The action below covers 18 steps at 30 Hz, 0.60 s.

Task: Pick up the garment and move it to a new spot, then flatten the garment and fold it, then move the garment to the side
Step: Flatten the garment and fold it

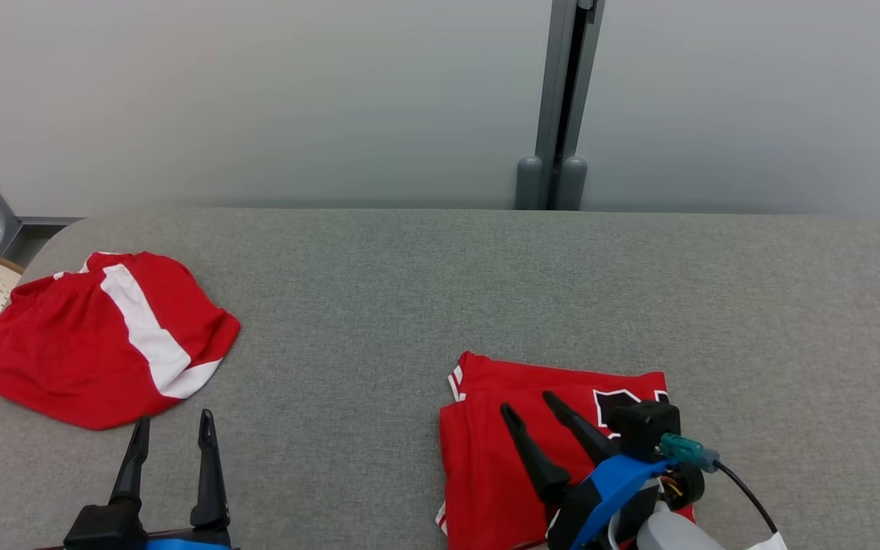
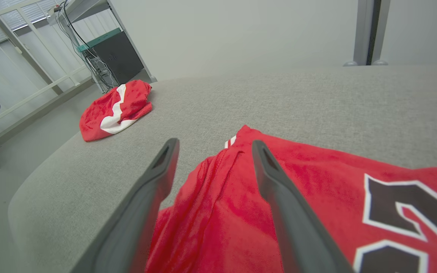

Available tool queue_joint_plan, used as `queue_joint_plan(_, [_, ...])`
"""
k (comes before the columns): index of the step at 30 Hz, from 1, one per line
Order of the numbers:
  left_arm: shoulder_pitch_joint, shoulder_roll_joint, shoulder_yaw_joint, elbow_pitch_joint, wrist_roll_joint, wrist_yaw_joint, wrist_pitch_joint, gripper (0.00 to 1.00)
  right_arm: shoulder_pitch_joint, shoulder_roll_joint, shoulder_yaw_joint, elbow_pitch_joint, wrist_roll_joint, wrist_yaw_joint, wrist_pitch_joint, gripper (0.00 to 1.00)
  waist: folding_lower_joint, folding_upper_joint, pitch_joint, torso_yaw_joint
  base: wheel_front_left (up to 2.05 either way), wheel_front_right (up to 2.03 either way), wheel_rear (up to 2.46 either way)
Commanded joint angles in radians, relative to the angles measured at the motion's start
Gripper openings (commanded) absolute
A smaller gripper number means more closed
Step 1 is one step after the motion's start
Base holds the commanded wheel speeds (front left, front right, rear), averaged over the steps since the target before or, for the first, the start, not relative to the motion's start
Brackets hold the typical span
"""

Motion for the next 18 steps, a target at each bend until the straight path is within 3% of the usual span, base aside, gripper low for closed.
queue_joint_plan(1, [0.005,-0.001,0.004,-0.003,0.000,0.004,-0.005,1.00,-0.008,-0.002,-0.020,0.011,-0.017,0.000,-0.011,1.00,0.0000,-0.0001,-0.006,-0.009,0.00,0.00,0.00])
queue_joint_plan(7, [0.014,-0.001,0.001,-0.012,-0.003,0.006,-0.005,1.00,0.018,-0.040,-0.160,-0.048,-0.125,0.000,-0.025,1.00,0.0000,-0.0001,-0.022,-0.039,0.00,0.00,0.00])
queue_joint_plan(13, [0.018,-0.001,-0.004,-0.018,-0.006,0.007,-0.005,1.00,0.122,-0.080,-0.330,-0.248,-0.237,0.000,-0.025,1.00,0.0000,-0.0001,-0.032,-0.061,0.00,0.00,0.00])
queue_joint_plan(18, [0.025,-0.001,-0.009,-0.020,-0.003,0.004,-0.004,1.00,0.248,-0.057,-0.445,-0.402,-0.298,0.000,-0.026,1.00,0.0000,-0.0001,-0.039,-0.068,0.00,0.00,0.00])
